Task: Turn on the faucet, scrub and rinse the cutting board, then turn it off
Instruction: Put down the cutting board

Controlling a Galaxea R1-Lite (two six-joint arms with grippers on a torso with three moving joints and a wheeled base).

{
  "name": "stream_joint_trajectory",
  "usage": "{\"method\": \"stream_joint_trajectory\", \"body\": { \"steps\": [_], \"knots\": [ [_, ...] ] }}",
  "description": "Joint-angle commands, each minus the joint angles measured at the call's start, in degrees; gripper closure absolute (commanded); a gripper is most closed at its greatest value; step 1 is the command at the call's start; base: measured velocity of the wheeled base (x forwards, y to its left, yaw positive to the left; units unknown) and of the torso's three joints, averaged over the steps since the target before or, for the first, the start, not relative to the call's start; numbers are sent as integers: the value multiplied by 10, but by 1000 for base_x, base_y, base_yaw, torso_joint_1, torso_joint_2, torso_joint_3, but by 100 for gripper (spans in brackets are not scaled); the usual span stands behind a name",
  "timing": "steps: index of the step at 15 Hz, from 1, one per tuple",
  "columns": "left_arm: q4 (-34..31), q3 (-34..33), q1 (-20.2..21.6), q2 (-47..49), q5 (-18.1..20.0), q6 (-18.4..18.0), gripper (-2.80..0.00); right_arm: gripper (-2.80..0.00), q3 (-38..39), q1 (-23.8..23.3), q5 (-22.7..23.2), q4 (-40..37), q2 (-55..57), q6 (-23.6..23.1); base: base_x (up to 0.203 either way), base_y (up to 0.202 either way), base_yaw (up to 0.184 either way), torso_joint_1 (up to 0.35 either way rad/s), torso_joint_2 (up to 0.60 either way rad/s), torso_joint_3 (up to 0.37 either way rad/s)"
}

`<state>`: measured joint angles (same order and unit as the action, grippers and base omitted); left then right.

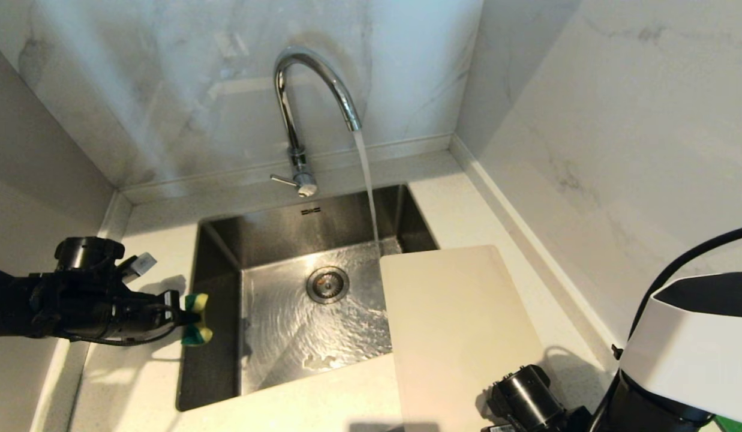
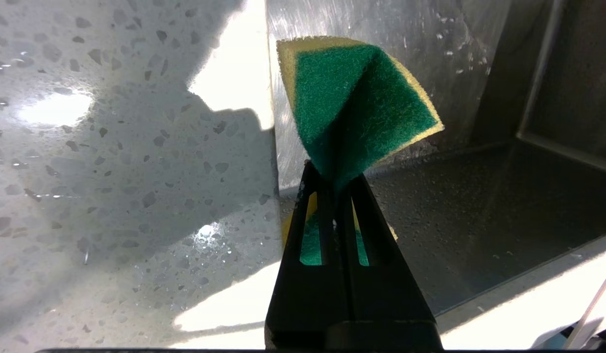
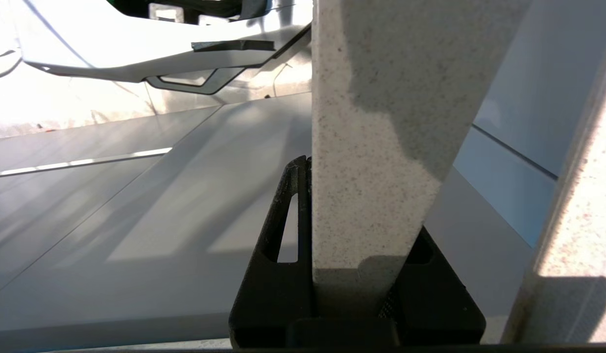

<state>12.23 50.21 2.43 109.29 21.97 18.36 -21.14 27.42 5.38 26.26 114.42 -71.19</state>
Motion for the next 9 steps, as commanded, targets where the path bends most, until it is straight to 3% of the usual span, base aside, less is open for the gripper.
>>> {"method": "stream_joint_trajectory", "body": {
  "steps": [1, 3, 4, 9],
  "knots": [
    [1, 0, 0, 4, 1, 1, 0, 0, -3, -1, 1, 2, 4, -4, 0, 0, 0, 0, 0, 0],
    [1, 1, -2, 2, 0, 1, 0, 0, -3, -1, 2, 2, 0, -3, 0, 0, 0, 0, 0, 0],
    [1, 2, -5, 1, 0, 2, 0, -280, -3, -1, 2, 2, -2, -3, 0, 0, 0, 0, 0, 0],
    [1, 4, -10, -1, -1, 2, 0, -280, 4, -1, 2, 3, -25, -7, 0, 0, 0, 0, 0, 0]
  ]
}}
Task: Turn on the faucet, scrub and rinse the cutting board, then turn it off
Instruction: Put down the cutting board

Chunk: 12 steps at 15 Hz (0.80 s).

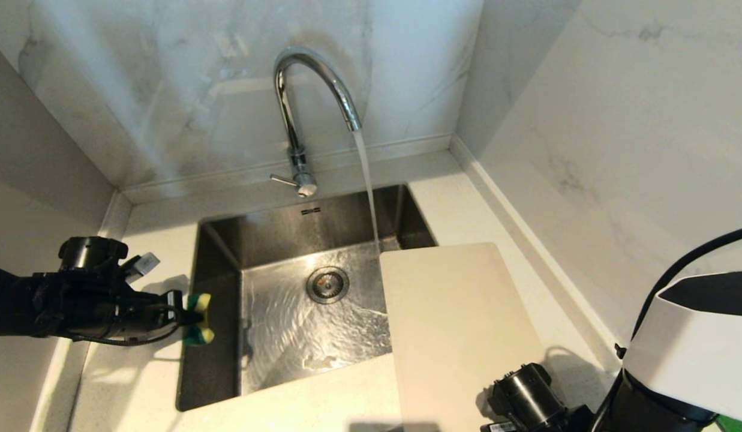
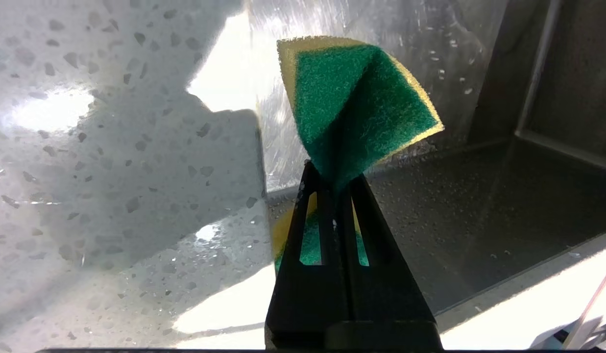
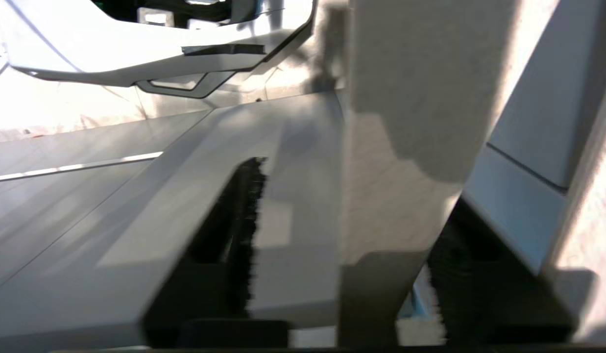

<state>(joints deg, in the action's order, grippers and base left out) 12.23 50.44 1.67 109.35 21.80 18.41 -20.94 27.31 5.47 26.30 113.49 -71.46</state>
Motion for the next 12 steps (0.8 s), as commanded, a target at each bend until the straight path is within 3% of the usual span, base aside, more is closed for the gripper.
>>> {"method": "stream_joint_trajectory", "body": {
  "steps": [1, 12],
  "knots": [
    [1, 2, -5, -1, 0, 1, 0, -280, 2, 0, 1, 2, -26, -4, 0, 0, 0, 0, 0, 0],
    [-3, -6, -32, -48, -19, 47, 0, -280, 64, 24, 0, 1, -150, -2, 0, 0, 0, 0, 0, 0]
  ]
}}
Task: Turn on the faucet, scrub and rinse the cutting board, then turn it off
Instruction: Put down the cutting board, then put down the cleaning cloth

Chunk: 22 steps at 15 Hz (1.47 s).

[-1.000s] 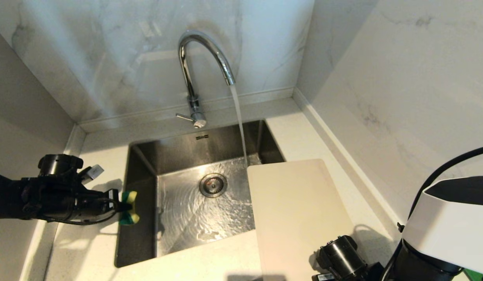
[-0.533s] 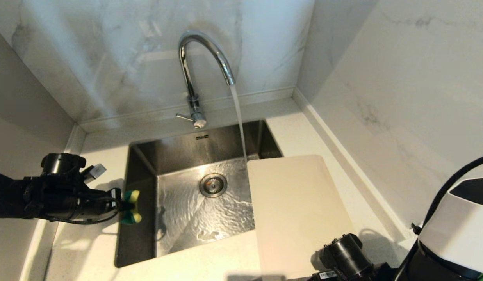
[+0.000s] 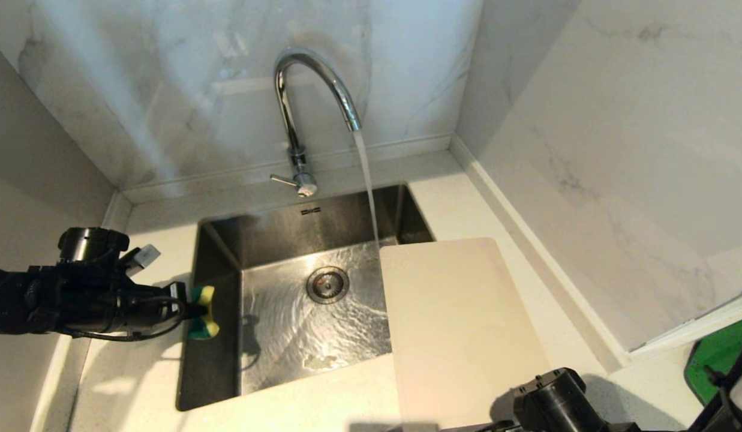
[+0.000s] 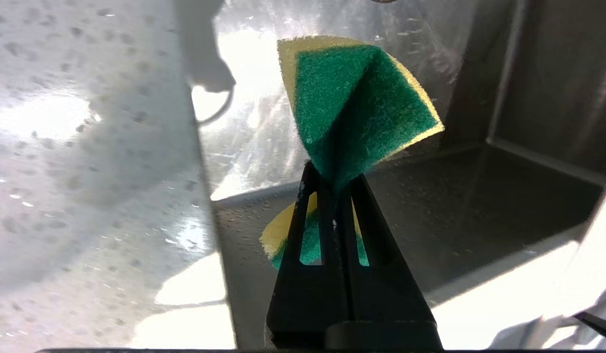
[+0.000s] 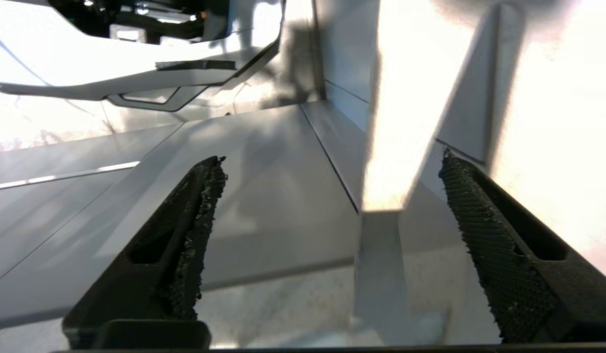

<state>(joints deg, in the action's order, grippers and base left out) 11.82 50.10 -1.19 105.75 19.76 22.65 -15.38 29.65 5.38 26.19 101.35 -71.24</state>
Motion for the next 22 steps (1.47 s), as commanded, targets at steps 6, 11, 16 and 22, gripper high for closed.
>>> {"method": "stream_joint_trajectory", "body": {
  "steps": [6, 11, 16, 22],
  "knots": [
    [-2, -6, -19, -46, -21, 15, 0, -280, 13, 0, 1, 3, -75, -2, 0, 0, 0, 0, 0, 0],
    [-17, -6, -28, -67, -33, 28, 0, -280, -9, -1, 1, 4, -133, 24, 0, 0, 0, 0, 0, 0],
    [-17, -5, -28, -74, -48, 40, 0, 0, -36, -9, 0, 57, -184, 58, 0, 0, 0, 0, 0, 0],
    [-18, -7, -31, -75, -54, 65, 0, 0, -67, -10, 0, 71, -230, 112, 0, 0, 0, 0, 0, 0]
  ]
}}
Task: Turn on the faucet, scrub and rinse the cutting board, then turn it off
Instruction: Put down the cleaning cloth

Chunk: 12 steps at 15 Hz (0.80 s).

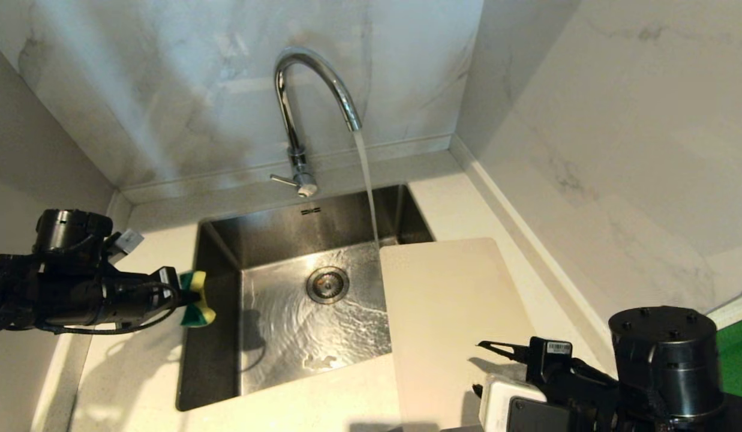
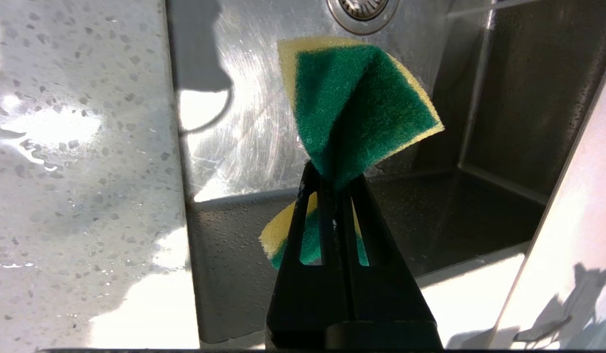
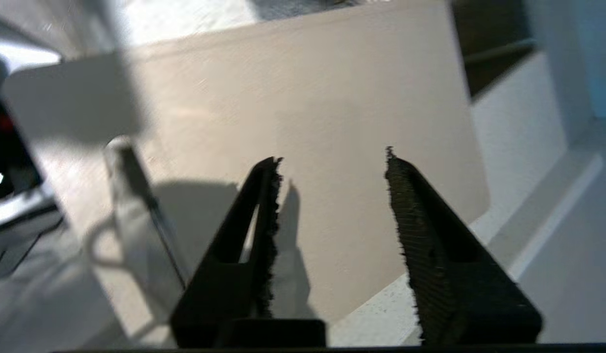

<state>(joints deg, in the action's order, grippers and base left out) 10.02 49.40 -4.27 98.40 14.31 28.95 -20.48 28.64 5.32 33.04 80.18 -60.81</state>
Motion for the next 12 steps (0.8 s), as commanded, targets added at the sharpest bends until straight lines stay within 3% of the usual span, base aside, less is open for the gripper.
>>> {"method": "stream_joint_trajectory", "body": {
  "steps": [1, 5, 8, 12],
  "knots": [
    [-1, 0, 0, -4, 0, 3, 0, 0, -27, -1, 0, 4, -20, 22, 0, 0, 0, 0, 0, 0],
    [-25, 0, 0, -28, 0, 5, 0, 0, -99, -31, -3, 54, -11, 46, 0, 0, 0, 0, 0, 0],
    [-40, 0, 0, -45, 0, 6, 0, 0, -148, -43, -8, 73, 0, 116, 0, 0, 0, 0, 0, 0],
    [-42, 2, -1, -50, 0, 6, 0, 0, -226, -62, -51, 70, 12, 232, 0, 0, 0, 0, 0, 0]
  ]
}}
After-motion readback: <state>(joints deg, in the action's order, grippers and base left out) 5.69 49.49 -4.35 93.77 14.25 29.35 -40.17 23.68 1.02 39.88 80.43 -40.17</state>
